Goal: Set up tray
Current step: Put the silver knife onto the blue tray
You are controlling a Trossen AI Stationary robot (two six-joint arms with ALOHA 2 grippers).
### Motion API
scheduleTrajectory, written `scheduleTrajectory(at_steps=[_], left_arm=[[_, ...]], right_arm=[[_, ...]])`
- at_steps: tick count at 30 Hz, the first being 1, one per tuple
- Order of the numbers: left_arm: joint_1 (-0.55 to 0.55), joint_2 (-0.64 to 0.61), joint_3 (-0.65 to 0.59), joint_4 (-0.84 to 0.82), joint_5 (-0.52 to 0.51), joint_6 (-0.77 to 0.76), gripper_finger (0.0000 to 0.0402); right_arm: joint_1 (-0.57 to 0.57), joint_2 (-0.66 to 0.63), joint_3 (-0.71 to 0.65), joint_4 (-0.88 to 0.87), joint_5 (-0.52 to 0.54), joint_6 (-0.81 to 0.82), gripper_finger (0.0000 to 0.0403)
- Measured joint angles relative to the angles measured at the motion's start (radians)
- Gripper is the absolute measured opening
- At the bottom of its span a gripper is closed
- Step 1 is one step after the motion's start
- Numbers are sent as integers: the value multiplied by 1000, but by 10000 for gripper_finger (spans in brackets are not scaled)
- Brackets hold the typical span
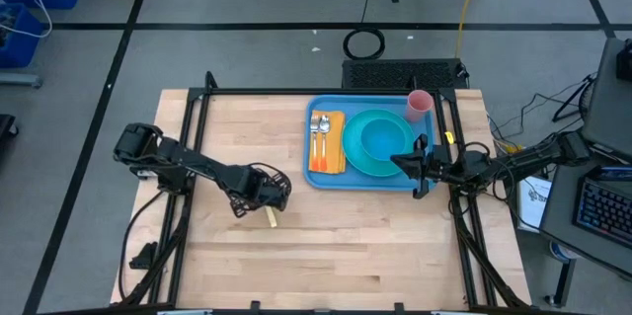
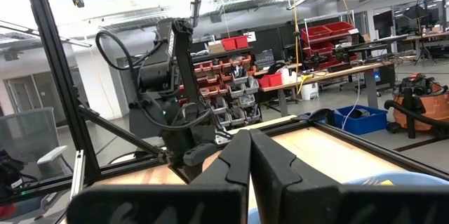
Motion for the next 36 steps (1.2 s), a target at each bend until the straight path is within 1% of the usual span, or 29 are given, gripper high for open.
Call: scheduleTrajectory(at_steps=[4,8,18,27,33,36], left_arm=[[0,0,0,10,-3,3,152],[-19,0,0,-1,4,-2,170],[-29,0,0,-17,11,-8,152],[-29,0,0,-20,22,-4,154],[-25,0,-35,9,38,-6,154],[-25,0,-72,83,30,-8,154]], right_arm=[[0,0,0,0,0,0,0],[0,0,0,0,0,0,0],[0,0,0,0,0,0,0],[0,0,0,0,0,0,0],[0,0,0,0,0,0,0],[0,0,0,0,0,0,0]])
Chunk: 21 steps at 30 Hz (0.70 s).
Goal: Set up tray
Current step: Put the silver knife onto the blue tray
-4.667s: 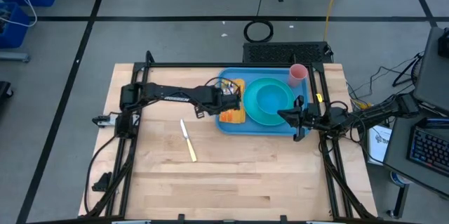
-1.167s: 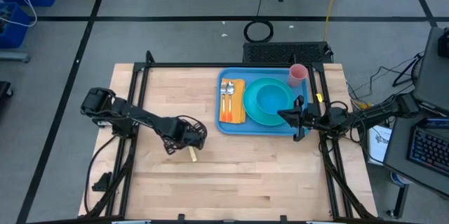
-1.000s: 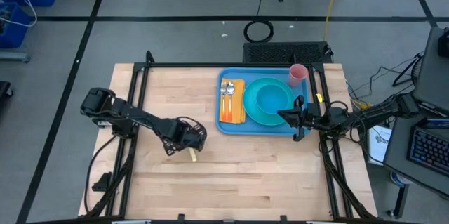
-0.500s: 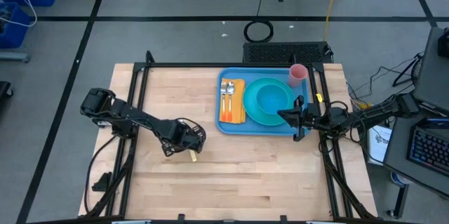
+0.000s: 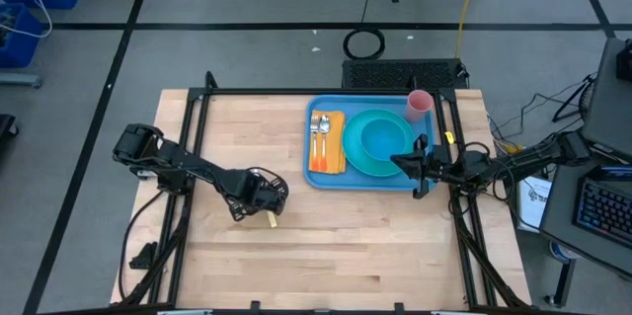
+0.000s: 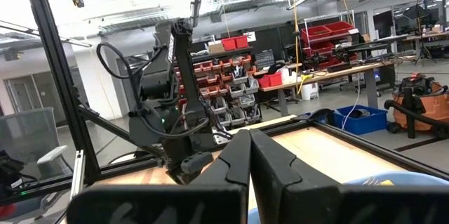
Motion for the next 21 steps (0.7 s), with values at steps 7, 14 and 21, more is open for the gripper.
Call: scheduleTrajectory(at_steps=[7,14,21], left_arm=[[14,-4,-32,85,-1,7,154],[15,-3,-32,79,4,6,154],[14,-2,-33,68,5,8,96]], right_arm=[[0,0,0,0,0,0,0],[0,0,0,0,0,0,0],[0,0,0,0,0,0,0]])
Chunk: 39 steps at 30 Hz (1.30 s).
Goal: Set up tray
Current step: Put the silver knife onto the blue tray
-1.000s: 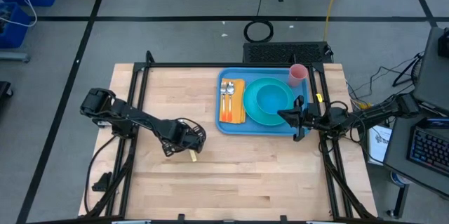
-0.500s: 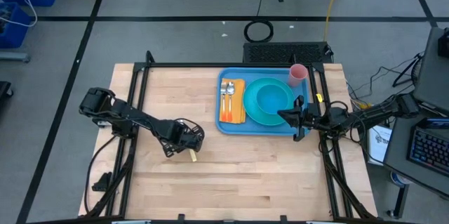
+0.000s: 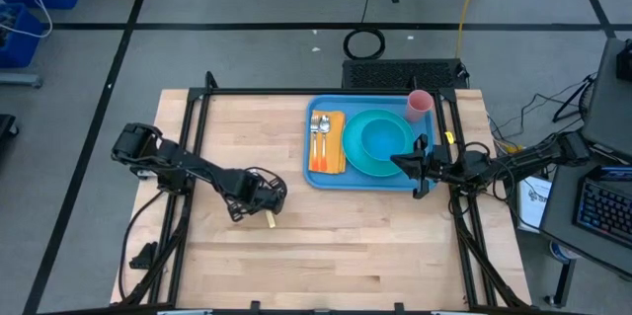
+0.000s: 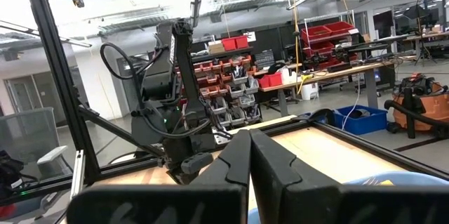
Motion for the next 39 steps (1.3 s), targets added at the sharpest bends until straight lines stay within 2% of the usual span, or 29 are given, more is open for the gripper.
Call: scheduleTrajectory(at_steps=[4,19,39], left_arm=[[-8,0,0,-3,-14,6,45],[-5,5,10,4,-87,37,44],[52,5,98,-1,-180,132,44]], right_arm=[[0,0,0,0,0,0,0],[0,0,0,0,0,0,0],[0,0,0,0,0,0,0]])
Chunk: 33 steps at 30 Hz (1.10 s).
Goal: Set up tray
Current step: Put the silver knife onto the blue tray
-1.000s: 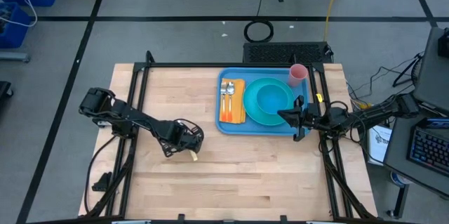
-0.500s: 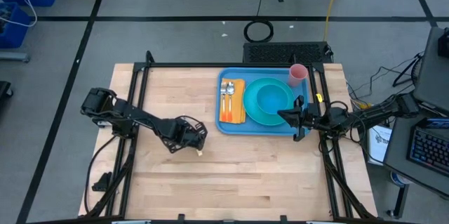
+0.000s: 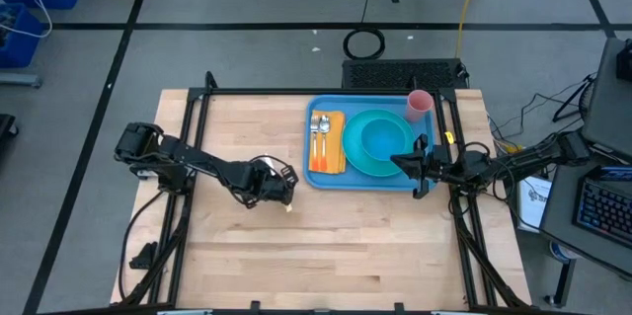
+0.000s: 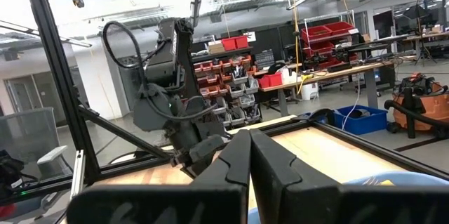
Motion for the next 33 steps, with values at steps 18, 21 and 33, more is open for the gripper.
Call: scheduleTrajectory(at_steps=[18,21,33], left_arm=[[133,-2,168,1,-86,282,44],[160,-2,191,0,-91,331,44],[261,-2,290,19,-140,542,44]], right_arm=[[0,0,0,0,0,0,0],[0,0,0,0,0,0,0],[0,0,0,0,0,0,0]])
